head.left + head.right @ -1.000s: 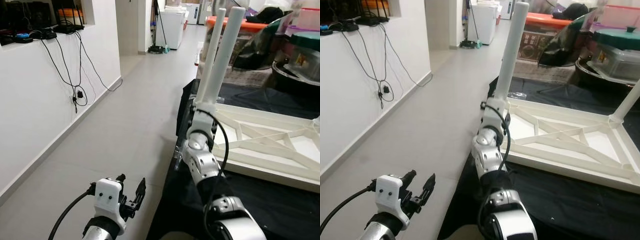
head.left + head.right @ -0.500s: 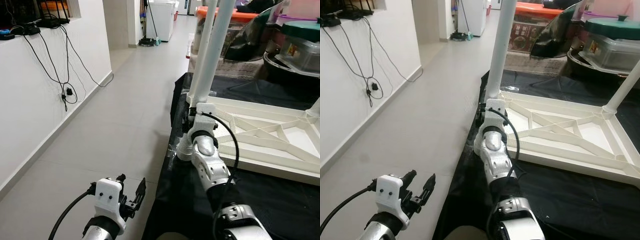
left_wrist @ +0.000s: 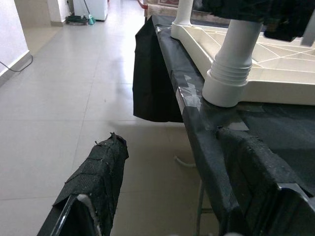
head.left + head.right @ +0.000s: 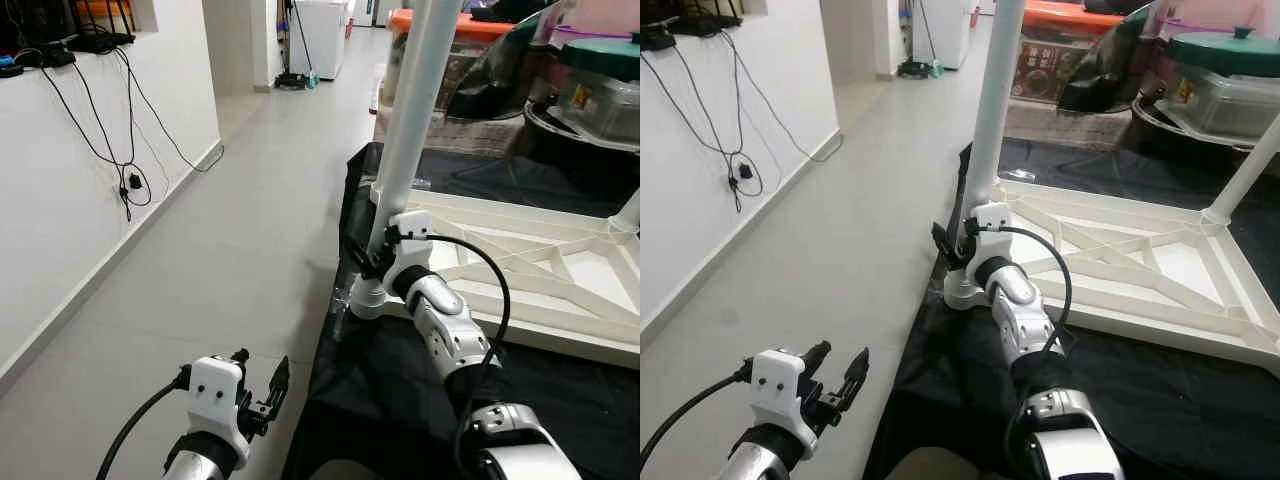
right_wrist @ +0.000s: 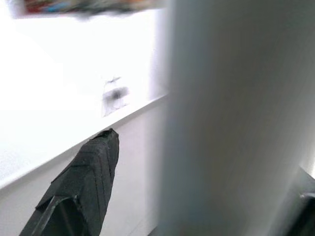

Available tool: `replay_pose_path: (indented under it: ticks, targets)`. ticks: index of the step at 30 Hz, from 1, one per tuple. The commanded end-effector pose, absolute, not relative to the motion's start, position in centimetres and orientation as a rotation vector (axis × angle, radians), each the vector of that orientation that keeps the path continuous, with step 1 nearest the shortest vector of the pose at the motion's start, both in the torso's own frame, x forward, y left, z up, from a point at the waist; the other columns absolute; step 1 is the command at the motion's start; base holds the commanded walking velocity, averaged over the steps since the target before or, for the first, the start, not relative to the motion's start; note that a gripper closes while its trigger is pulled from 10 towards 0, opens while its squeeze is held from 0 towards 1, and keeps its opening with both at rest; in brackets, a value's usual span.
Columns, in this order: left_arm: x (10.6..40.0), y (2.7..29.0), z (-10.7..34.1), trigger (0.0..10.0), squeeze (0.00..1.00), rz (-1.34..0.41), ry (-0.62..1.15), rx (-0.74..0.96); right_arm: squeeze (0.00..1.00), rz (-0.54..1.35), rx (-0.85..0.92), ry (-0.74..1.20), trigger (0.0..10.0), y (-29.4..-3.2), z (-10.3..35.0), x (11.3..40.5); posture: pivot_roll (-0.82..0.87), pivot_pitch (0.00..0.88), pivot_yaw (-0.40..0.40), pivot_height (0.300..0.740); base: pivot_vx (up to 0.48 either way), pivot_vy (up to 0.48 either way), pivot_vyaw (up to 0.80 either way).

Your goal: Building children table

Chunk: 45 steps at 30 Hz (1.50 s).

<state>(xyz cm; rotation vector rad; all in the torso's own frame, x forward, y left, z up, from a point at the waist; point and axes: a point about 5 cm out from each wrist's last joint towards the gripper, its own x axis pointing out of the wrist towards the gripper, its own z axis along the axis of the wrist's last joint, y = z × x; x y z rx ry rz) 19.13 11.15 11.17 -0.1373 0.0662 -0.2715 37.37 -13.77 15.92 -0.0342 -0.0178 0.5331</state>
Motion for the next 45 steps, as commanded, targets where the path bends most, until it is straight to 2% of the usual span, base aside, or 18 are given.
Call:
replay_pose_path:
  ticks: [1,2,3,11,13,15,17,26,30,31,32,33,34,43,45]
  targets:
    - [19.1,11.2,10.7,10.0,0.00,-0.269,0.083,-0.122,0.00,0.635,-0.023,-0.031,10.0,-13.3,16.3,37.4,0.05,0.000,-0.031,0.740,0.000,0.000,0.00]
    - [19.1,11.2,10.7,10.0,0.00,-0.269,0.083,-0.122,0.00,0.635,-0.023,-0.031,10.0,-13.3,16.3,37.4,0.05,0.000,-0.031,0.740,0.000,0.000,0.00]
    - [19.1,11.1,10.7,10.0,0.00,-0.272,0.083,-0.122,0.00,0.778,-0.011,0.015,10.0,-13.2,16.7,37.6,0.05,0.000,-0.032,0.740,0.000,0.000,0.00]
    - [19.2,11.0,10.8,10.0,0.00,-0.275,0.080,-0.121,0.00,1.002,-0.023,0.085,10.0,-12.4,17.5,37.8,0.06,0.000,-0.033,0.740,0.000,0.000,0.00]
    - [19.2,11.0,10.8,10.0,0.00,-0.275,0.080,-0.121,0.00,1.002,-0.023,0.085,10.0,-12.4,17.5,37.8,0.06,0.000,-0.033,0.740,0.000,0.000,0.00]
    - [19.2,10.9,10.8,10.0,0.00,-0.278,0.079,-0.121,0.00,1.114,-0.031,0.115,10.0,-11.6,17.7,37.7,0.06,0.000,-0.033,0.740,0.000,0.000,0.00]
    - [19.2,10.9,10.8,10.0,0.00,-0.278,0.079,-0.121,0.00,1.114,-0.031,0.115,10.0,-11.6,17.7,37.7,0.06,0.000,-0.033,0.740,0.000,0.000,0.00]
    - [19.3,10.5,11.1,10.0,0.00,-0.285,0.069,-0.129,0.00,1.361,-0.068,0.219,10.0,-10.4,17.4,36.9,0.04,0.000,-0.056,0.740,0.000,0.000,0.00]
    - [19.1,10.3,11.1,10.0,0.00,-0.291,0.071,-0.131,0.00,1.373,-0.083,0.220,10.0,-10.1,17.3,36.8,0.03,0.000,-0.042,0.740,0.000,0.000,0.00]
    - [19.0,10.3,11.0,10.0,0.00,-0.296,0.076,-0.130,0.00,1.375,-0.089,0.222,8.6,-9.9,17.4,36.9,0.03,0.002,-0.040,0.740,0.000,0.000,0.00]
    - [19.0,10.3,11.0,10.0,0.00,-0.296,0.076,-0.130,0.00,1.375,-0.089,0.222,8.6,-9.9,17.4,36.9,0.03,0.002,-0.040,0.740,0.000,0.000,0.00]
    - [19.1,10.3,11.0,10.0,0.00,-0.296,0.077,-0.129,0.00,1.376,-0.096,0.222,4.0,-9.8,17.4,36.9,0.03,0.002,-0.040,0.740,0.000,0.000,0.00]
    - [19.0,10.4,11.0,10.0,0.00,-0.295,0.079,-0.128,0.00,1.370,-0.101,0.217,0.0,-9.7,17.4,36.9,0.03,0.002,-0.036,0.740,0.000,0.000,0.00]
    - [19.0,10.6,10.9,10.0,0.00,-0.287,0.082,-0.125,0.00,1.323,-0.105,0.195,0.0,-9.5,17.3,37.1,0.03,0.000,-0.039,0.740,0.000,0.000,0.00]
    - [19.0,10.7,10.8,10.0,0.00,-0.285,0.085,-0.124,0.00,1.250,-0.113,0.160,0.0,-9.9,16.8,37.2,0.03,0.000,-0.028,0.740,0.000,0.000,0.00]
